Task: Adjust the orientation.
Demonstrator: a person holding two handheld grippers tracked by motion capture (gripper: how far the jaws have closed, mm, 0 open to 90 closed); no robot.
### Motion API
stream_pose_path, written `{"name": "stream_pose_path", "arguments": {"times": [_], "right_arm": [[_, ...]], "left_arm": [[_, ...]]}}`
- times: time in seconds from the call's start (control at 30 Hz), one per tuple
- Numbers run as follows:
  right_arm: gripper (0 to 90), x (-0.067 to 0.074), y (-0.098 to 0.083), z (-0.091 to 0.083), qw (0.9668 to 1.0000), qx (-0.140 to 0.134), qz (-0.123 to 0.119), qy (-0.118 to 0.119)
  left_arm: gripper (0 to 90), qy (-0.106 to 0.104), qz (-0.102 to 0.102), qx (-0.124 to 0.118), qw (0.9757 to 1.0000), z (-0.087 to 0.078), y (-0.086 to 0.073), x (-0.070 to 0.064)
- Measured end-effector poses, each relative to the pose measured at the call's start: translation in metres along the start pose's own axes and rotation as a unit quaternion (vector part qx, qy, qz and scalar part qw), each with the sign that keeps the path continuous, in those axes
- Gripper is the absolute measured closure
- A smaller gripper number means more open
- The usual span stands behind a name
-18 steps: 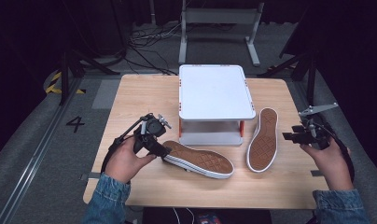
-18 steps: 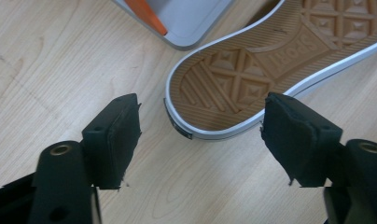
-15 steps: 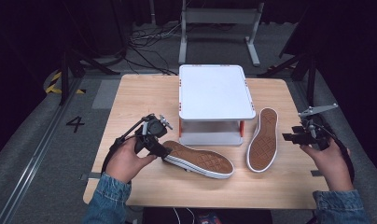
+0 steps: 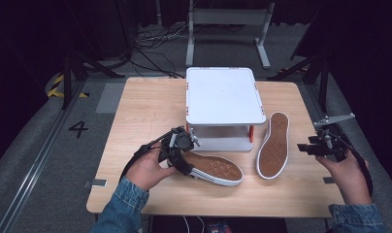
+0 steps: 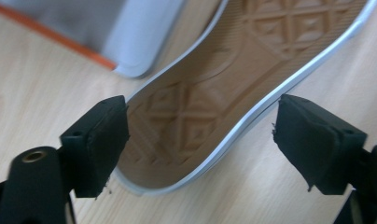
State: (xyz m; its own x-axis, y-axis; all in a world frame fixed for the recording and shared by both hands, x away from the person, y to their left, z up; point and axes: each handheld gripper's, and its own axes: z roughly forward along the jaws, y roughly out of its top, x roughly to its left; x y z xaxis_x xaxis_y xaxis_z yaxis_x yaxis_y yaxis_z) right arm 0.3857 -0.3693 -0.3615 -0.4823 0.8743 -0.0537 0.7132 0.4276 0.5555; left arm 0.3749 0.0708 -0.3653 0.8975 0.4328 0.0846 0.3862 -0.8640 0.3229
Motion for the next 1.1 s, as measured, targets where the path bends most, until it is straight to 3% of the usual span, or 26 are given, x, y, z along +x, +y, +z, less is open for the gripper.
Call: {"name": "stream_pose_path", "arguments": {"times": [0.13,0.17,0.43,0.53,0.93,1.03,1.1], "right_arm": [[43.6,-0.001,-0.003,-0.001,1.0,0.001,0.002,-0.002],[43.6,-0.001,-0.004,-0.001,1.0,0.005,0.004,-0.003],[43.6,0.002,-0.006,0.001,0.9999,0.011,-0.001,0.0],[43.4,0.004,-0.005,0.003,0.9999,0.011,-0.004,0.001],[43.3,0.01,-0.006,0.008,0.9997,0.018,-0.014,0.006],[43.3,0.009,-0.009,0.008,0.9997,0.021,-0.011,0.005],[43.3,0.008,-0.012,0.007,0.9997,0.021,-0.008,0.003]], "left_arm": [[14.9,-0.013,0.0,-0.001,0.9999,0.01,0.006,-0.002],[14.7,-0.021,0.015,0.01,0.9996,0.017,0.008,-0.005],[4.0,-0.011,0.042,0.037,0.9984,0.033,0.012,-0.011],[0.3,-0.01,0.04,0.029,0.9987,0.037,0.012,-0.011],[0.6,0.006,0.04,0.021,0.999,0.05,0.014,-0.002],[10.6,0.036,0.046,0.034,0.9977,0.053,0.016,-0.001],[15.1,0.033,0.041,0.038,0.9979,0.053,0.018,0.001]]}}
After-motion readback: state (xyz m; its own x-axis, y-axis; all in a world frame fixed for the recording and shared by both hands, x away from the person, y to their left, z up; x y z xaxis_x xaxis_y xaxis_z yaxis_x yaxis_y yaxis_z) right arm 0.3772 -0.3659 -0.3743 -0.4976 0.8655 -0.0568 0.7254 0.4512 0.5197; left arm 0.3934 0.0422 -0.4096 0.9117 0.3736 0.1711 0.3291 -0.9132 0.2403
